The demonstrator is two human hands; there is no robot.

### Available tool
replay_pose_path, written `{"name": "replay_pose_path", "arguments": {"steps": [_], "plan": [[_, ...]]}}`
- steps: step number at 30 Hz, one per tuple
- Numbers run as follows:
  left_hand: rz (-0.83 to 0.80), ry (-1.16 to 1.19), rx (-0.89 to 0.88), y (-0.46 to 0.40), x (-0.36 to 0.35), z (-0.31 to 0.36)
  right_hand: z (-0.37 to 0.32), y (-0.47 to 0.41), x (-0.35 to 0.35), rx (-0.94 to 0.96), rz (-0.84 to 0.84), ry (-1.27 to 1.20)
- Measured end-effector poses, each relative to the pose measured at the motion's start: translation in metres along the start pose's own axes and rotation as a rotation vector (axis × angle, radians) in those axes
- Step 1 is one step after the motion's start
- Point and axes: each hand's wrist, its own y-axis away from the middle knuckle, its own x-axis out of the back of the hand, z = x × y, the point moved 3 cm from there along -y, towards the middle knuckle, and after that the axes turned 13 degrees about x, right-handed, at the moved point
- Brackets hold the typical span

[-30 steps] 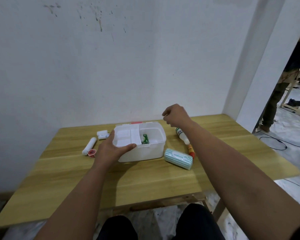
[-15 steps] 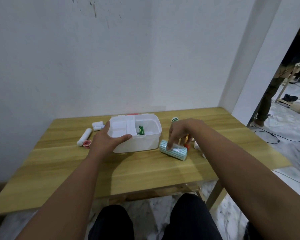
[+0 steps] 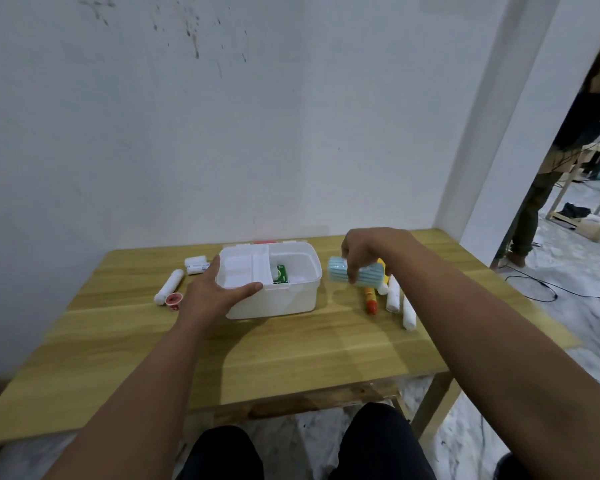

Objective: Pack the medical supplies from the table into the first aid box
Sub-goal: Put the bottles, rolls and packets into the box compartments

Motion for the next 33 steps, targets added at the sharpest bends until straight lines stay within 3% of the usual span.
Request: {"name": "replay_pose_path", "arguments": {"steps": [8,18,33], "plan": [[-0.014,-0.003,0.007,-0.001,0.0,-0.001,-0.039,-0.008,0.033,0.177,0.255,-0.046],[0.014,-0.02,-0.018,0.001,-0.001,0.003,-0.093,-0.05,0.003,0.251,0.137,0.142],[0.008,-0.028,-0.004,0.001,-0.001,0.003,-0.097,-0.063,-0.015,0.268,0.111,0.095]]}}
